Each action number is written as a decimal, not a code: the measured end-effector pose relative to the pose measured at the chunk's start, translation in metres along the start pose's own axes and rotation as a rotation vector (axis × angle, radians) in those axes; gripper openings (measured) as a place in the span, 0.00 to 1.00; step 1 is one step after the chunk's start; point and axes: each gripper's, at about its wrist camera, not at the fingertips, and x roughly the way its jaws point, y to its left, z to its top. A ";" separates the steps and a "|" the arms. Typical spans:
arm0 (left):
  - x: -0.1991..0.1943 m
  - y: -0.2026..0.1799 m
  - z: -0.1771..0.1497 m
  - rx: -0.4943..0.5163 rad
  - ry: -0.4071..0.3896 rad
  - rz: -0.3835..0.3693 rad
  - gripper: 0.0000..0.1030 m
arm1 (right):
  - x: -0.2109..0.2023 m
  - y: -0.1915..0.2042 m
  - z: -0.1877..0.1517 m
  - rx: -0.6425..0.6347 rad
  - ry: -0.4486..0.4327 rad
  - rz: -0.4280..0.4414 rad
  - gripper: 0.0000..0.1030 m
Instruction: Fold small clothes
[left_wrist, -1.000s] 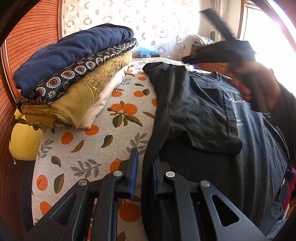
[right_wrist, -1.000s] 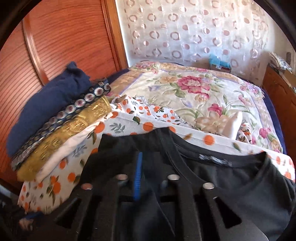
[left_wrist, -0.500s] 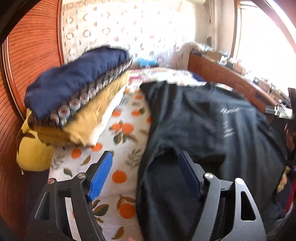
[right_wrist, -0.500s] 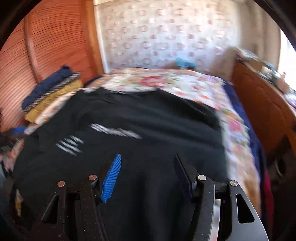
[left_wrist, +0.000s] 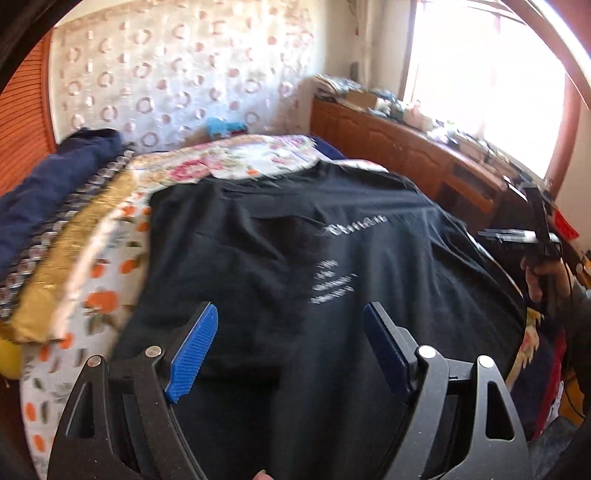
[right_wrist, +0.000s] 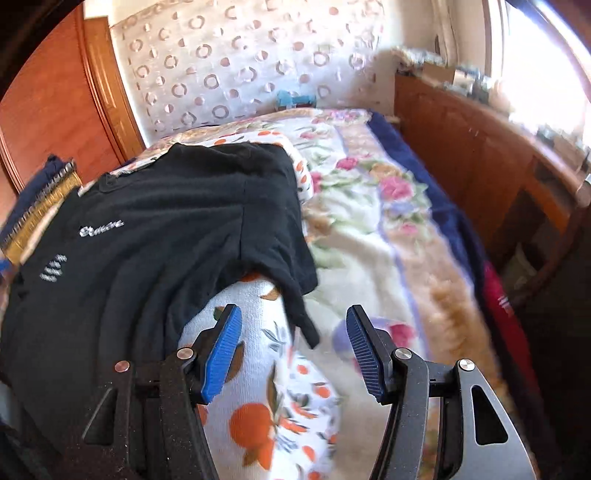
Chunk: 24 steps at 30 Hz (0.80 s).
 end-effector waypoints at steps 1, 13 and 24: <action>0.007 -0.006 0.000 0.008 0.011 -0.005 0.79 | 0.005 -0.003 0.004 0.017 0.002 0.018 0.59; 0.046 -0.027 -0.013 0.029 0.099 -0.038 0.79 | 0.025 -0.036 0.022 0.154 -0.013 0.072 0.50; 0.044 -0.028 -0.016 0.041 0.095 -0.022 0.79 | 0.012 -0.039 0.022 0.164 -0.064 0.094 0.04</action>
